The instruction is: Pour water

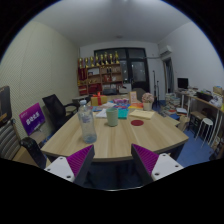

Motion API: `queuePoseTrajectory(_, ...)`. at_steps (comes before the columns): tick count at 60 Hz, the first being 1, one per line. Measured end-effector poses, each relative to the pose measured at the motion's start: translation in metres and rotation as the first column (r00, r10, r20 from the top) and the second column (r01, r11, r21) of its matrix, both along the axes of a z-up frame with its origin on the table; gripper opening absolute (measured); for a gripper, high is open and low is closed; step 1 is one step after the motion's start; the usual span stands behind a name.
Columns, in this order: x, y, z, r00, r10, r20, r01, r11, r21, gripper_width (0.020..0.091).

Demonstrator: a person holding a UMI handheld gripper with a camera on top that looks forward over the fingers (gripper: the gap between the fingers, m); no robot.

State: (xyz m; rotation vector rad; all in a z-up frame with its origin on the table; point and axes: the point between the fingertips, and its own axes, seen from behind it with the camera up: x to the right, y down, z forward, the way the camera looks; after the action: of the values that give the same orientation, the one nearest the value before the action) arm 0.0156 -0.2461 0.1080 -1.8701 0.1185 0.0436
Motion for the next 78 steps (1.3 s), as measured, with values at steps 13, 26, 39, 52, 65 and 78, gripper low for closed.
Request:
queuePoseTrajectory(13, -0.09, 0.092, -0.011, 0.999, 0.034, 0.016, -0.035, 0.999, 0.037, 0.083)
queuePoseTrajectory(26, -0.116, 0.192, -0.032, 0.995, -0.057, 0.082, 0.053, 0.997, 0.056, 0.0826)
queuePoseTrajectory(39, -0.112, 0.253, -0.037, 0.982, -0.13, 0.136, 0.122, 0.99, 0.064, 0.0824)
queuePoseTrajectory(52, -0.096, 0.287, -0.048, 0.979, -0.181, 0.093, 0.179, 0.983, 0.027, 0.0587)
queuePoseTrajectory(65, -0.105, 0.306, -0.05, 0.996, -0.077, 0.054, 0.079, 0.997, -0.024, 0.0438)
queuePoseTrajectory(78, -0.179, 0.352, 0.021, 0.934, 0.103, -0.342, -0.108, 0.994, 0.004, 0.0412)
